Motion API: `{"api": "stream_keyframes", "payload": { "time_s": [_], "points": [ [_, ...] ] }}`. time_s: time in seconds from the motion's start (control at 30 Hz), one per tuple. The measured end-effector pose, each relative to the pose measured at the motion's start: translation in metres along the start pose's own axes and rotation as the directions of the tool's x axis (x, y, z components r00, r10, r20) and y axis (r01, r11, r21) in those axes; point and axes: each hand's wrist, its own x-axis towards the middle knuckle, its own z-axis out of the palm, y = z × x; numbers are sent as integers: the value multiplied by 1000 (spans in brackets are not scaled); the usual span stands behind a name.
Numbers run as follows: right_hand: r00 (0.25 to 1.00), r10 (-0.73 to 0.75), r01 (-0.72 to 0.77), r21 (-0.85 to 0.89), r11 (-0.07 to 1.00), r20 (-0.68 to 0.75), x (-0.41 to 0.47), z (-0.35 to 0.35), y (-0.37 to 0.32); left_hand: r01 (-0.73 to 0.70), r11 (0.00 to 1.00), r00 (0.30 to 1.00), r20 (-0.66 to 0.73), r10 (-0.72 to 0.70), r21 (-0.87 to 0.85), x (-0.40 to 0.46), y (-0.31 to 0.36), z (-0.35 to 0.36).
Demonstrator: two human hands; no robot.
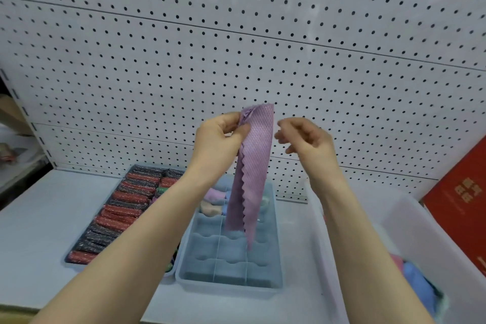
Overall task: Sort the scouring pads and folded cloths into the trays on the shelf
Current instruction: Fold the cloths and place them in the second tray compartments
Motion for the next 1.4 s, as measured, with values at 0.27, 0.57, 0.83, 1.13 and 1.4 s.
{"api": "stream_keyframes", "payload": {
  "time_s": [0.27, 0.57, 0.83, 1.13, 1.4],
  "points": [
    [931, 120, -176, 134, 975, 345, -16, 13, 28, 133, 959, 990, 76, -118, -250, 14, 12, -9],
    [960, 254, -259, 29, 965, 120, -26, 15, 51, 458, 889, 868, 225, -442, -23, -23, -56, -1],
    [976, 64, -101, 169, 981, 209, -13, 6, 20, 138, 986, 989, 65, -133, -90, -12, -26, -1],
    [932, 74, -198, 328, 924, 355, -22, 5, 9, -138, 985, 990, 11, 140, -102, -7, -8, -9],
    [962, 144, -203, 250, 947, 233, -29, 21, 17, 72, 957, 997, 29, -66, -281, -9, -13, -13]
  ]
}}
